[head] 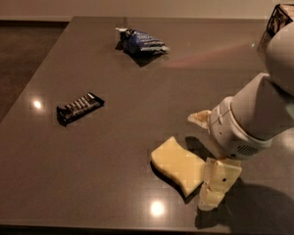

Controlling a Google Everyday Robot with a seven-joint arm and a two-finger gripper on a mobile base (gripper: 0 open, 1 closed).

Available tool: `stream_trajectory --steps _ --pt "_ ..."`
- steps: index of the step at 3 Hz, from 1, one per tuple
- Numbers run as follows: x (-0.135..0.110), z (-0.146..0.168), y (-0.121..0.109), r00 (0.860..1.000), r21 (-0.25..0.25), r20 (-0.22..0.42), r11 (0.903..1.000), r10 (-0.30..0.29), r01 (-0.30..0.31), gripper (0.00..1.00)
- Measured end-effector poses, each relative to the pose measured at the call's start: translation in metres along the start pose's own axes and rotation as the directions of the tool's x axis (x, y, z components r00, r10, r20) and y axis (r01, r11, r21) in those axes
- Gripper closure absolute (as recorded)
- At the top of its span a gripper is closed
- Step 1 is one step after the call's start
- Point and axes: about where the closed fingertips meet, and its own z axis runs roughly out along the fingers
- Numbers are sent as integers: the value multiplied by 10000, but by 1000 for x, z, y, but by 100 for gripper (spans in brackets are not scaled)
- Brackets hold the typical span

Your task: Pick sponge

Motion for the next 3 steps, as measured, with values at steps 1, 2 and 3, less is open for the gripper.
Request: stream_trajectory --steps 1,2,3 --pt "-5 14 8 9997 -160 -48 9995 -258 257 0" --pt "-9 22 11 9994 -281 -66 9991 -328 327 18" --pt "-10 22 11 9996 -242 -96 9994 -248 246 41"
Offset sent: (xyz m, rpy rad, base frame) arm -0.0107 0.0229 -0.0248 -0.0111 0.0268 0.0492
